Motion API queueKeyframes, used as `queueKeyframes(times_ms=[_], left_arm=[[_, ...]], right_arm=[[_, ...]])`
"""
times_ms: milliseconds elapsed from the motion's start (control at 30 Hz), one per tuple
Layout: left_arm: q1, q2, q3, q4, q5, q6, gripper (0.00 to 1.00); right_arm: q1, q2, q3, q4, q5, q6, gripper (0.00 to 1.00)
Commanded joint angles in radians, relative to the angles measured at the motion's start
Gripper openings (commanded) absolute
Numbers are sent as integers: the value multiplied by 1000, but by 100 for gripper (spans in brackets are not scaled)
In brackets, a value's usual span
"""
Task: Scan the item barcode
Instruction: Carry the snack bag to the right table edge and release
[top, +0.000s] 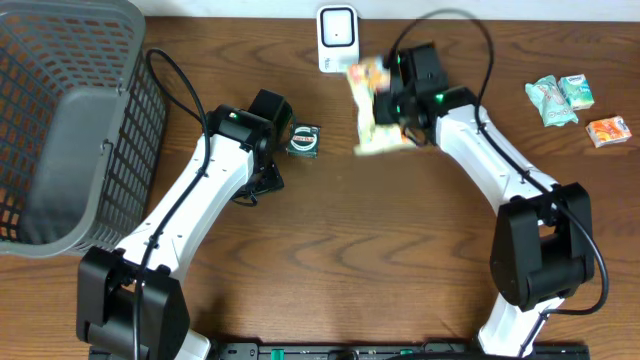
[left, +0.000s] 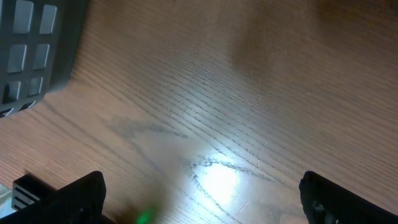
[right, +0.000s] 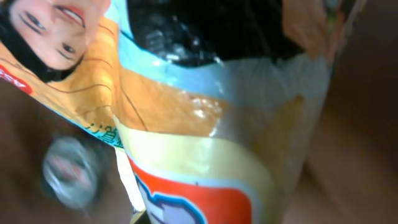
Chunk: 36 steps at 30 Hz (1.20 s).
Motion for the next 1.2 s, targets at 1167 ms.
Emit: queueKeyframes(times_ms=[1167], left_arm=[[3,-5,-6,-6,-16,-9,98]], right_arm=[[23,462,513,683,114,78,1]])
